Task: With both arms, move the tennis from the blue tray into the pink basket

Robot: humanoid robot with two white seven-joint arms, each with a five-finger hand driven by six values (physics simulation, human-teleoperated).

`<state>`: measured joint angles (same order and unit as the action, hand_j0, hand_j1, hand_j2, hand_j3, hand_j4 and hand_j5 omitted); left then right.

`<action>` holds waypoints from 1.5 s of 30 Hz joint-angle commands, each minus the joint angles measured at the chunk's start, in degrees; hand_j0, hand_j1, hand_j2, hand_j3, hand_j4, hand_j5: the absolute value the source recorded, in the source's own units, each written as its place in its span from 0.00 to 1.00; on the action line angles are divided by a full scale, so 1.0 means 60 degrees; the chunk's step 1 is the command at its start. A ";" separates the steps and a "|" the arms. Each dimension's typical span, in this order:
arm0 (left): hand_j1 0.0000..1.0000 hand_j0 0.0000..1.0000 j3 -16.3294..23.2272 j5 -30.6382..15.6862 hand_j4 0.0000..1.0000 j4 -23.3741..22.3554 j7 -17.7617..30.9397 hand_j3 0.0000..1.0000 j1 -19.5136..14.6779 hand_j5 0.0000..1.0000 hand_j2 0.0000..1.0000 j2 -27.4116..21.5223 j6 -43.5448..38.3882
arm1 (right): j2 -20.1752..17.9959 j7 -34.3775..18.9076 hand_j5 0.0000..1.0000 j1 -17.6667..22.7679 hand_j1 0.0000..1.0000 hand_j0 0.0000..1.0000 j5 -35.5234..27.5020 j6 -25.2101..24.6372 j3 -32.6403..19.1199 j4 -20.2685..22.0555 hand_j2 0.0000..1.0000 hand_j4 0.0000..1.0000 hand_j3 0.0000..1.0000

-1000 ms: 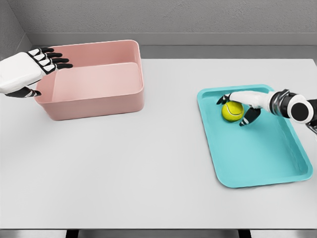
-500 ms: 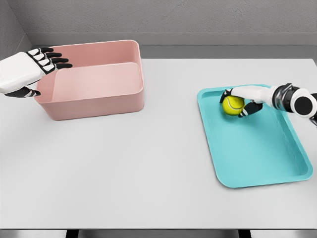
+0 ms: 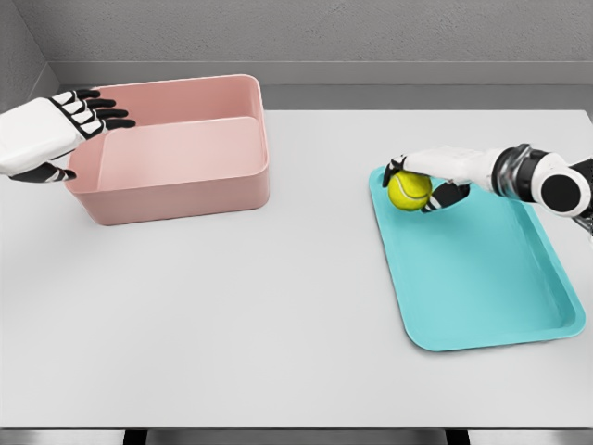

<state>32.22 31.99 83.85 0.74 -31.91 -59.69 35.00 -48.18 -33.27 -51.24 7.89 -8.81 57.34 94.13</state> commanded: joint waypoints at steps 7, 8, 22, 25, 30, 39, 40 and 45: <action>1.00 1.00 0.0006 -0.0059 1.00 0.0058 -0.0007 1.00 0.0001 1.00 1.00 -0.0012 0.0000 | 0.0604 -0.0289 0.46 -0.0234 0.46 0.46 -0.0011 0.0019 -0.0006 0.0746 0.46 0.46 0.46; 1.00 1.00 0.0006 -0.0059 1.00 0.0073 -0.0007 1.00 0.0001 1.00 1.00 -0.0012 0.0000 | 0.0677 -0.0289 0.46 -0.0249 0.46 0.46 0.0003 0.0019 -0.0006 0.0966 0.46 0.46 0.46; 1.00 1.00 0.0006 -0.0059 1.00 0.0073 -0.0007 1.00 0.0001 1.00 1.00 -0.0100 0.0000 | 0.2420 -0.0289 0.46 -0.0322 0.46 0.46 0.0003 0.0106 0.0492 0.1054 0.46 0.46 0.46; 1.00 1.00 -0.0009 -0.0044 1.00 0.0146 -0.0007 1.00 0.0162 1.00 1.00 -0.0100 0.0000 | 0.2669 -0.0289 0.47 -0.0322 0.47 0.47 -0.0011 0.0296 0.0770 0.1054 0.47 0.47 0.47; 1.00 1.00 -0.0023 -0.0044 1.00 0.0161 -0.0007 1.00 0.0162 1.00 1.00 -0.0100 0.0000 | 0.2991 -0.0289 0.47 -0.0381 0.47 0.47 -0.0011 0.0400 0.0976 0.1040 0.47 0.47 0.47; 1.00 1.00 -0.0038 -0.0059 1.00 0.0190 -0.0007 1.00 0.0162 1.00 1.00 -0.0114 0.0000 | 0.3196 -0.0289 1.00 -0.0542 1.00 1.00 -0.0011 -0.0011 0.1166 0.0893 1.00 1.00 1.00; 1.00 1.00 -0.0038 -0.0059 1.00 0.0190 -0.0007 1.00 0.0162 1.00 1.00 -0.0114 0.0000 | 0.3197 -0.0289 1.00 -0.0542 1.00 1.00 -0.0011 -0.0011 0.1166 0.0893 1.00 1.00 1.00; 1.00 1.00 -0.0023 -0.0088 1.00 0.0205 -0.0007 1.00 0.0162 1.00 1.00 -0.0129 0.0000 | 0.2728 -0.0289 1.00 -0.0747 1.00 1.00 -0.0011 0.0150 0.0961 0.1054 1.00 1.00 1.00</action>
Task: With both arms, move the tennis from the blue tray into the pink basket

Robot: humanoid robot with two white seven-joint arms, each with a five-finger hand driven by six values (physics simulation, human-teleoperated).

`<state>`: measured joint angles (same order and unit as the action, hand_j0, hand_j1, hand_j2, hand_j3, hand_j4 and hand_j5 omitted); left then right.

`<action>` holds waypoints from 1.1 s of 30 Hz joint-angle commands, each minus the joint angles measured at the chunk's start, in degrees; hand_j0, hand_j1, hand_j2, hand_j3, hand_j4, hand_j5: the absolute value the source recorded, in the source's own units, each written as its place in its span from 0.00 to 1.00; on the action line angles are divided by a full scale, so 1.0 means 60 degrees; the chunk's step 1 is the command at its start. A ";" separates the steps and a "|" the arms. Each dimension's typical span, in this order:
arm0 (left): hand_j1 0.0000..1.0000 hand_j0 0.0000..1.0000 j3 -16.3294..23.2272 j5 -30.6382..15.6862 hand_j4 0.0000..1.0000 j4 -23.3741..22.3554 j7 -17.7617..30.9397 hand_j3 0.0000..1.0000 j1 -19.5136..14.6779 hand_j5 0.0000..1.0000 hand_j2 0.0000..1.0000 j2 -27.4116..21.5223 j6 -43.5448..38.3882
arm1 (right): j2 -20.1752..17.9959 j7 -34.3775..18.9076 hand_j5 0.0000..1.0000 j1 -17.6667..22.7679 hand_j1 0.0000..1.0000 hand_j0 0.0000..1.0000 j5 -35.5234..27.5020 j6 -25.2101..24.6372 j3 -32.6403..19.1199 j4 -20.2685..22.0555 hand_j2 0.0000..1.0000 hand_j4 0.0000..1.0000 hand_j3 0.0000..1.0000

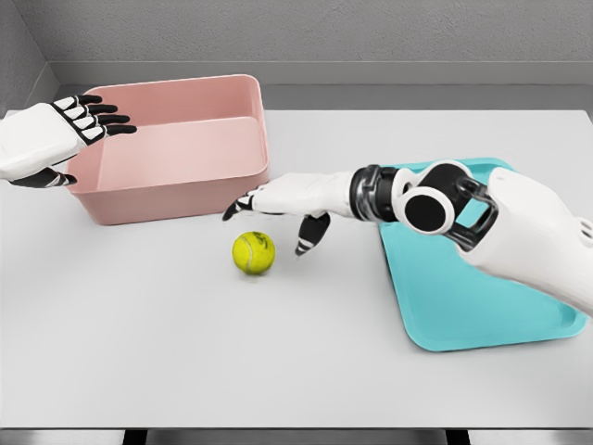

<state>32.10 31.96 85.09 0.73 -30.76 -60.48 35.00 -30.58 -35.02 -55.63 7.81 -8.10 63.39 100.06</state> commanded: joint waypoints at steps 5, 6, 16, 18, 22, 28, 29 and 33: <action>1.00 1.00 0.0026 -0.0083 1.00 0.1344 -0.0004 1.00 0.0600 1.00 1.00 -0.0292 0.0000 | -0.1758 0.0003 1.00 0.0132 1.00 1.00 -0.0027 0.1101 -0.1439 0.0067 1.00 1.00 1.00; 1.00 1.00 0.0011 -0.0083 1.00 0.1682 0.0011 1.00 0.0820 1.00 1.00 -0.0321 0.0000 | -0.2183 0.0003 1.00 0.0205 1.00 1.00 -0.0027 0.1233 -0.1658 0.0067 1.00 1.00 1.00; 1.00 1.00 0.0582 -0.0010 1.00 0.2532 0.0011 1.00 0.1421 1.00 1.00 0.0748 0.0000 | -0.5201 0.0003 1.00 0.3353 1.00 1.00 -0.0086 0.2844 -0.6110 -0.0050 1.00 1.00 1.00; 1.00 1.00 0.0700 0.0210 1.00 0.2532 0.0143 1.00 0.1377 1.00 1.00 0.1085 0.0000 | -0.5216 0.0003 1.00 0.3735 1.00 1.00 -0.0100 0.2859 -0.6888 -0.0212 1.00 1.00 1.00; 1.00 1.00 0.0876 0.1161 1.00 0.2517 0.0157 1.00 0.1084 1.00 1.00 0.1641 0.0000 | -0.5201 0.0003 1.00 0.3735 1.00 1.00 -0.0100 0.2873 -0.7035 -0.0138 1.00 1.00 1.00; 1.00 1.00 0.1344 0.3081 1.00 0.2517 0.0508 1.00 0.0396 1.00 1.00 0.2520 0.0000 | -0.5157 0.0003 1.00 0.3750 1.00 1.00 -0.0086 0.2844 -0.7284 -0.0109 1.00 1.00 1.00; 1.00 1.00 0.1578 0.3169 1.00 0.2517 0.0685 1.00 0.0074 1.00 1.00 0.2711 0.0000 | -0.5157 0.0003 1.00 0.3750 1.00 1.00 -0.0086 0.2844 -0.7269 -0.0124 1.00 1.00 1.00; 1.00 1.00 0.2530 0.4150 1.00 0.2444 0.0963 1.00 -0.0703 1.00 1.00 0.3004 0.0000 | -0.5172 0.0003 1.00 0.3867 1.00 1.00 -0.0086 0.2844 -0.7269 -0.0124 1.00 1.00 1.00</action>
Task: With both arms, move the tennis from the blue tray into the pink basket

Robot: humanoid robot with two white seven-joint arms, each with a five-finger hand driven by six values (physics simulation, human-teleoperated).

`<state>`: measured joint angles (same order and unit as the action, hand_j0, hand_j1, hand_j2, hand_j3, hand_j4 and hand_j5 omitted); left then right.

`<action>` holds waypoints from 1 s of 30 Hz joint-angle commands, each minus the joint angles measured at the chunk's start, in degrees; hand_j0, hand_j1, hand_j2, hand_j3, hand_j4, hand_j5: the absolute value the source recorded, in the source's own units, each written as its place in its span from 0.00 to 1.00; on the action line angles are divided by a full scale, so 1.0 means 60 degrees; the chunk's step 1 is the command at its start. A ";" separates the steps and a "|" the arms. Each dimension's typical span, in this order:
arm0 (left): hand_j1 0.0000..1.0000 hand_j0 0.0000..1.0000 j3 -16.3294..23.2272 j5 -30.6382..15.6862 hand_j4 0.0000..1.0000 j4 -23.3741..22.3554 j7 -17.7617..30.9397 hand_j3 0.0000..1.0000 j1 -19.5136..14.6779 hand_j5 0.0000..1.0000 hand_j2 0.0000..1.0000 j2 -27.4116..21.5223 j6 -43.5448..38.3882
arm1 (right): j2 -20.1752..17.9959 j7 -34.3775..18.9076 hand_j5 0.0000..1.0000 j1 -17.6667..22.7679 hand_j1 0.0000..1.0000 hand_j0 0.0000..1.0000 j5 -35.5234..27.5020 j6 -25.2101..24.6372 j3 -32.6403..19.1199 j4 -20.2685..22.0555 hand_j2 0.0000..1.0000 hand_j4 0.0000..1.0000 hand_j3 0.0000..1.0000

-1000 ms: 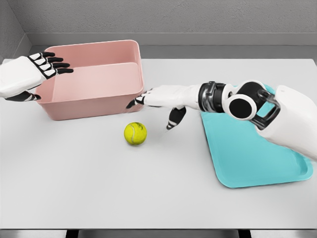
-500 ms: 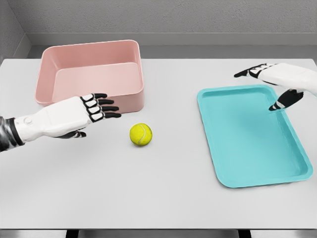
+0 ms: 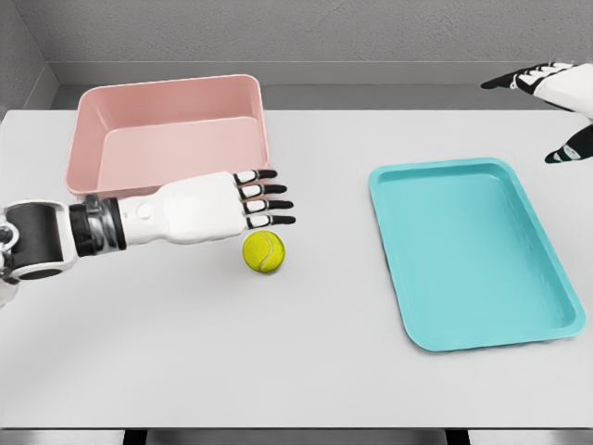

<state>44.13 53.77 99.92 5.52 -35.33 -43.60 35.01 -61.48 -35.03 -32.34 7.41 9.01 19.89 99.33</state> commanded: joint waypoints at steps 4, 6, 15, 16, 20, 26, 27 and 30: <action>1.00 1.00 0.0935 0.1072 1.00 -0.0042 0.0179 1.00 -0.0395 1.00 1.00 0.0221 -0.0002 | 0.0036 0.0005 1.00 0.0557 1.00 1.00 -0.0018 -0.0008 0.0026 0.0027 1.00 1.00 1.00; 1.00 1.00 0.1302 0.1087 1.00 -0.0056 0.0194 1.00 -0.0733 1.00 1.00 0.0207 -0.0002 | 0.0051 0.0005 1.00 0.0527 1.00 1.00 -0.0018 -0.0008 0.0026 0.0027 1.00 1.00 1.00; 1.00 1.00 0.2357 0.0941 1.00 -0.0393 0.0911 1.00 -0.1597 1.00 1.00 0.0646 -0.0002 | 0.0036 0.0005 1.00 0.0454 1.00 1.00 -0.0018 -0.0008 -0.0004 0.0013 1.00 1.00 1.00; 1.00 1.00 0.2474 0.0940 1.00 -0.0408 0.0911 1.00 -0.1655 1.00 1.00 0.0690 -0.0002 | 0.0036 0.0005 1.00 0.0440 1.00 1.00 -0.0018 -0.0008 -0.0004 -0.0002 1.00 1.00 1.00; 1.00 1.00 0.2840 0.0941 1.00 -0.0525 0.0911 1.00 -0.1816 1.00 1.00 0.0705 -0.0002 | -0.0023 0.0005 1.00 0.0454 1.00 1.00 -0.0018 -0.0008 -0.0004 0.0012 1.00 1.00 1.00; 1.00 1.00 0.3016 0.1014 1.00 -0.0730 0.1541 1.00 -0.1992 1.00 1.00 0.0734 -0.0002 | 0.0036 0.0005 1.00 0.0425 1.00 1.00 -0.0018 -0.0008 -0.0033 -0.0002 1.00 1.00 1.00; 1.00 1.00 0.3016 0.1014 1.00 -0.0745 0.1541 1.00 -0.1992 1.00 1.00 0.0763 -0.0002 | 0.0036 0.0005 1.00 0.0425 1.00 1.00 -0.0018 -0.0008 -0.0033 -0.0002 1.00 1.00 1.00; 1.00 1.00 0.3016 0.1014 1.00 -0.0818 0.1556 1.00 -0.1992 1.00 1.00 0.0763 -0.0002 | 0.0036 0.0005 1.00 0.0425 1.00 1.00 -0.0018 -0.0008 -0.0033 -0.0002 1.00 1.00 1.00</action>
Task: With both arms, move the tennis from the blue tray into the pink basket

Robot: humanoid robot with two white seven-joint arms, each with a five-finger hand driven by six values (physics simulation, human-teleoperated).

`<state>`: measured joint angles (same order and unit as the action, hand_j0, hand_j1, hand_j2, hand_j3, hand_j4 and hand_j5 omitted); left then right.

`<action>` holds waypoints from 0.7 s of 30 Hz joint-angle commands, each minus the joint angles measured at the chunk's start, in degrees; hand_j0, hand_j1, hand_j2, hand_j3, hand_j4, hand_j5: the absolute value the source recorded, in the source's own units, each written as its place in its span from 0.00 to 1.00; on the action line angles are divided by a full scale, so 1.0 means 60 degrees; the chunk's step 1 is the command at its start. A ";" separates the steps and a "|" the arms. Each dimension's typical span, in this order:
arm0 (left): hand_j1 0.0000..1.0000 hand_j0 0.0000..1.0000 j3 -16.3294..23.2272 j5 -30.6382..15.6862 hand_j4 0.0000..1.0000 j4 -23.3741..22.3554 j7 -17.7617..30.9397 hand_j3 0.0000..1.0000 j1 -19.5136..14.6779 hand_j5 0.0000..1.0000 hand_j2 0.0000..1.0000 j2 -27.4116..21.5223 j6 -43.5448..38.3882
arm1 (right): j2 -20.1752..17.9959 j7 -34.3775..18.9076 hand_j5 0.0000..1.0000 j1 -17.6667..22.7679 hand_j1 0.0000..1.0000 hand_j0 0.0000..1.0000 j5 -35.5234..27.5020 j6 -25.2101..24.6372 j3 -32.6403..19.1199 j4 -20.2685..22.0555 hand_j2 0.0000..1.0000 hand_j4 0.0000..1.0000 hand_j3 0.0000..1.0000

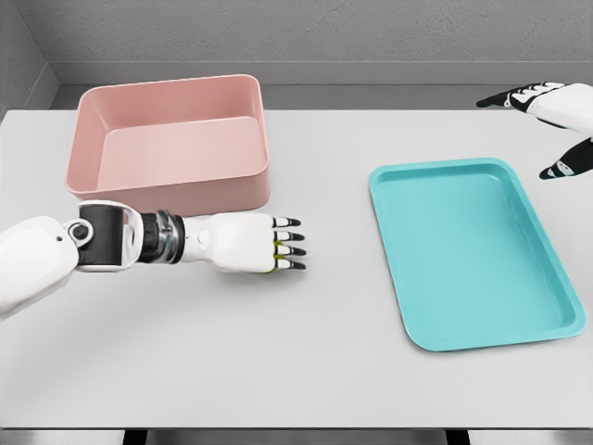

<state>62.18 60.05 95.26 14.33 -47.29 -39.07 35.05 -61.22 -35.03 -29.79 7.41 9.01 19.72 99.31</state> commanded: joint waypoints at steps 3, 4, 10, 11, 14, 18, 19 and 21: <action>1.00 1.00 -0.0007 -0.0003 1.00 -0.0129 0.0088 1.00 -0.0015 1.00 1.00 0.0009 -0.0009 | 0.0008 0.0004 1.00 0.0000 1.00 1.00 -0.0019 -0.0008 -0.0006 0.0001 1.00 1.00 1.00; 1.00 1.00 -0.0021 -0.0003 1.00 -0.0143 0.0102 1.00 -0.0015 1.00 1.00 -0.0006 -0.0009 | 0.0008 0.0004 1.00 0.0000 1.00 1.00 -0.0019 -0.0008 -0.0006 0.0001 1.00 1.00 1.00; 1.00 1.00 0.0023 -0.0048 1.00 -0.0231 0.0322 1.00 -0.0088 1.00 1.00 0.0009 -0.0009 | 0.0008 0.0004 1.00 0.0000 1.00 1.00 -0.0019 -0.0008 -0.0006 0.0001 1.00 1.00 1.00; 1.00 1.00 0.0154 -0.0047 1.00 -0.0246 0.0322 1.00 -0.0103 1.00 1.00 0.0023 -0.0009 | 0.0008 0.0004 1.00 0.0000 1.00 1.00 -0.0019 -0.0008 -0.0006 0.0001 1.00 1.00 1.00; 0.95 0.95 0.0155 -0.0091 0.95 -0.0275 0.0351 0.95 -0.0103 0.95 0.95 0.0009 -0.0009 | 0.0008 0.0004 1.00 0.0000 1.00 1.00 -0.0019 -0.0008 -0.0006 0.0001 1.00 1.00 1.00; 0.83 0.83 0.0140 -0.0106 0.83 -0.0290 0.0351 0.83 -0.0103 0.83 0.83 -0.0006 -0.0009 | 0.0008 0.0004 1.00 0.0000 1.00 1.00 -0.0019 -0.0008 -0.0006 0.0001 1.00 1.00 1.00; 0.75 0.75 0.0140 -0.0106 0.75 -0.0290 0.0351 0.75 -0.0103 0.75 0.75 0.0009 -0.0009 | 0.0008 0.0004 1.00 0.0000 1.00 1.00 -0.0019 -0.0008 -0.0006 0.0001 1.00 1.00 1.00; 0.64 0.64 0.0140 -0.0121 0.64 -0.0290 0.0351 0.64 -0.0103 0.64 0.64 -0.0006 -0.0009 | 0.0008 0.0004 1.00 0.0000 1.00 1.00 -0.0019 -0.0008 -0.0020 0.0001 1.00 1.00 1.00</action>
<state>63.06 59.50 93.54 16.39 -47.90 -39.06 35.04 -61.10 -35.03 -29.79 7.41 9.01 19.69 99.31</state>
